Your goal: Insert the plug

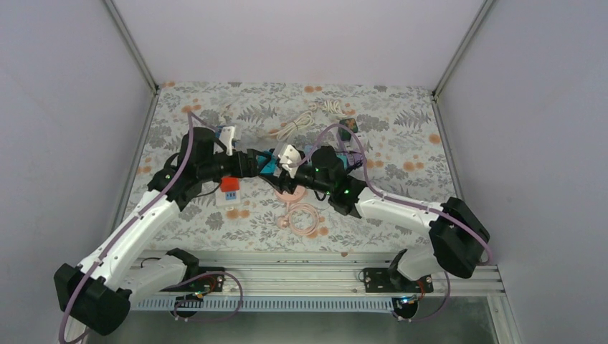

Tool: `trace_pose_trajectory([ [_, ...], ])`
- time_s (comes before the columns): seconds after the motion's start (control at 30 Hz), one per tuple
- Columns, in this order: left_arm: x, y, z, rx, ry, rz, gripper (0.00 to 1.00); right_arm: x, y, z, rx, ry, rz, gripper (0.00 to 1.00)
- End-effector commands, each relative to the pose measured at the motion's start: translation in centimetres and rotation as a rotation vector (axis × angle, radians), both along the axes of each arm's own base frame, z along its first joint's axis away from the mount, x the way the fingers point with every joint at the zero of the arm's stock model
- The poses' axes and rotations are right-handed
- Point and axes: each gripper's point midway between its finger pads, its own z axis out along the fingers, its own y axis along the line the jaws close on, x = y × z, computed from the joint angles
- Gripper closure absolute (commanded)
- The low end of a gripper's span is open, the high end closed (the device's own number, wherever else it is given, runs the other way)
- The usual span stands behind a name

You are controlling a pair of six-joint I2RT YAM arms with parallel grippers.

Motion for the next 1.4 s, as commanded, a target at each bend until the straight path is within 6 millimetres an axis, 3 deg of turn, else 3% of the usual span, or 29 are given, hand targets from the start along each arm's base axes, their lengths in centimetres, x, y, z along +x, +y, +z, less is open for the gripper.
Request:
trace_pose_trajectory([
  [0.0, -2.0, -2.5, 1.2, -0.078, 0.025, -0.192, 0.14, -1.3, 0.0, 0.6, 0.0, -0.045, 0.022, 0.38],
  [0.13, -2.4, -2.5, 0.4, -0.06, 0.067, -0.212, 0.34, -1.5, 0.5, 0.4, -0.031, -0.057, 0.019, 0.39],
  [0.27, -3.0, -2.7, -0.2, -0.053, 0.103, -0.239, 0.44, -1.6, 0.7, 0.3, -0.047, -0.067, 0.025, 0.39],
  [0.57, -3.7, -3.3, -2.0, -0.049, 0.175, -0.298, 0.48, -1.7, 1.3, 1.0, -0.06, -0.112, 0.045, 0.39],
  [0.77, -3.5, -3.6, -2.6, -0.052, 0.2, -0.312, 0.63, -2.1, 1.7, 1.2, -0.056, -0.128, 0.075, 0.39],
  [0.93, -2.8, -3.8, -2.4, -0.052, 0.186, -0.305, 0.69, -1.9, 2.2, 0.7, -0.08, -0.136, 0.061, 0.39],
  [1.07, -2.7, -3.9, -3.3, -0.042, 0.204, -0.314, 0.9, -1.5, 2.3, 0.6, -0.092, -0.129, 0.042, 0.39],
  [1.13, -2.5, -3.9, -3.4, -0.032, 0.199, -0.312, 0.97, -1.1, 2.0, 0.7, -0.087, -0.115, 0.015, 0.35],
  [1.3, -1.8, -3.1, -2.7, 0.054, 0.093, -0.313, 0.98, -0.1, 0.1, 0.9, -0.082, -0.05, -0.106, 0.06],
  [1.37, -1.4, -2.6, -2.5, 0.105, 0.051, -0.302, 0.98, 0.4, -1.1, 1.5, -0.072, 0.02, -0.188, 0.0],
])
